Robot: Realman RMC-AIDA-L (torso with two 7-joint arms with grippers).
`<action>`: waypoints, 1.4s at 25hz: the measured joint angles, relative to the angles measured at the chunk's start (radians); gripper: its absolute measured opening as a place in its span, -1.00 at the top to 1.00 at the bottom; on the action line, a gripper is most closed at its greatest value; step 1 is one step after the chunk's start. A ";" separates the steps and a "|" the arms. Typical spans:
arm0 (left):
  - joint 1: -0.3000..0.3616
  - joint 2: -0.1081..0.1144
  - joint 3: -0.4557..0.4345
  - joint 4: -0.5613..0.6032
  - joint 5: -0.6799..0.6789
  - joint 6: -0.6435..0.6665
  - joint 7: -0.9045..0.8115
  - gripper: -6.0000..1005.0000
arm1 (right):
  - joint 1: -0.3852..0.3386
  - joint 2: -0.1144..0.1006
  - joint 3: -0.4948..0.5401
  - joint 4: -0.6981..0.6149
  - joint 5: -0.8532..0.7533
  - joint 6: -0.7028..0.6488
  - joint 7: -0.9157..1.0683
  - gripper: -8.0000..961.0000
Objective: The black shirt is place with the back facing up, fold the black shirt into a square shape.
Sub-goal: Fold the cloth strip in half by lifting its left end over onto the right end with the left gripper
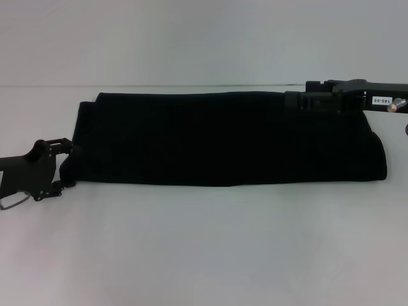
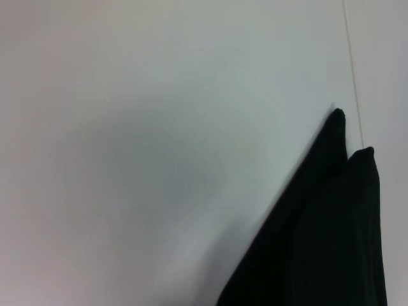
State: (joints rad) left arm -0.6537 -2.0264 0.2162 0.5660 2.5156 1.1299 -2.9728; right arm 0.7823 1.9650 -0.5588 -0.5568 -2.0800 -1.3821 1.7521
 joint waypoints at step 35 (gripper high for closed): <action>0.003 0.000 -0.001 -0.022 -0.038 -0.032 0.055 -0.44 | 0.007 0.000 0.001 0.000 0.001 0.002 0.000 -0.91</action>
State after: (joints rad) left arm -0.6506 -2.0266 0.2147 0.5442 2.4776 1.0980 -2.9178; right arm 0.7889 1.9651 -0.5583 -0.5568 -2.0794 -1.3804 1.7522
